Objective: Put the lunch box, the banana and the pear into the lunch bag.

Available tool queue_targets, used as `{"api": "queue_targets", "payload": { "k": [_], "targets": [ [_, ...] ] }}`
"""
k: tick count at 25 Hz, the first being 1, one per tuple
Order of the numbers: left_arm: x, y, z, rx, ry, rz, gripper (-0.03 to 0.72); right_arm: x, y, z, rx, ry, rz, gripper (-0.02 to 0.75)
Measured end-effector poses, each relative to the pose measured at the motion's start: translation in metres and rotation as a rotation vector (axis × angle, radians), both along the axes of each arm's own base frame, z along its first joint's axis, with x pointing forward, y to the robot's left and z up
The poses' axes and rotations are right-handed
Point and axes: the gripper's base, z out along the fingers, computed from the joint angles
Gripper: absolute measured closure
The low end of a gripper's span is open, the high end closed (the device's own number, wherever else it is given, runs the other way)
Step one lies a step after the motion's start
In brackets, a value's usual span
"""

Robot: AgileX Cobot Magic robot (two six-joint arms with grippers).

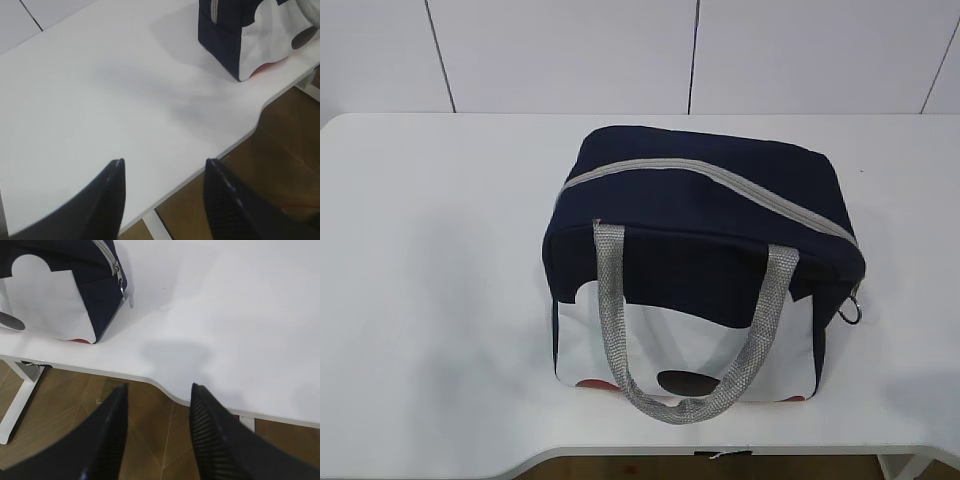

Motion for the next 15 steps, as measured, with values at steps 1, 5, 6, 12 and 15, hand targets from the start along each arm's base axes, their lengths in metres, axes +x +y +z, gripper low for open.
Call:
{"api": "queue_targets", "payload": {
  "k": [1, 5, 6, 12, 15],
  "targets": [
    [-0.001, 0.0, -0.004, -0.009, -0.001, 0.002, 0.307, 0.0, 0.0, 0.0, 0.0, 0.0, 0.0, 0.405],
    [-0.003, 0.0, -0.018, -0.035, -0.007, 0.017, 0.307, 0.0, 0.0, 0.0, 0.0, 0.0, 0.0, 0.407],
    [-0.004, 0.0, -0.022, -0.039, -0.007, 0.024, 0.306, 0.0, 0.0, 0.0, 0.0, 0.0, 0.0, 0.408],
    [-0.004, -0.001, -0.032, -0.047, 0.001, 0.077, 0.308, 0.0, 0.0, 0.0, 0.0, 0.0, 0.0, 0.408],
    [-0.004, -0.001, -0.032, -0.048, 0.001, 0.085, 0.311, 0.0, 0.0, 0.0, 0.0, 0.0, 0.0, 0.408]
  ]
}}
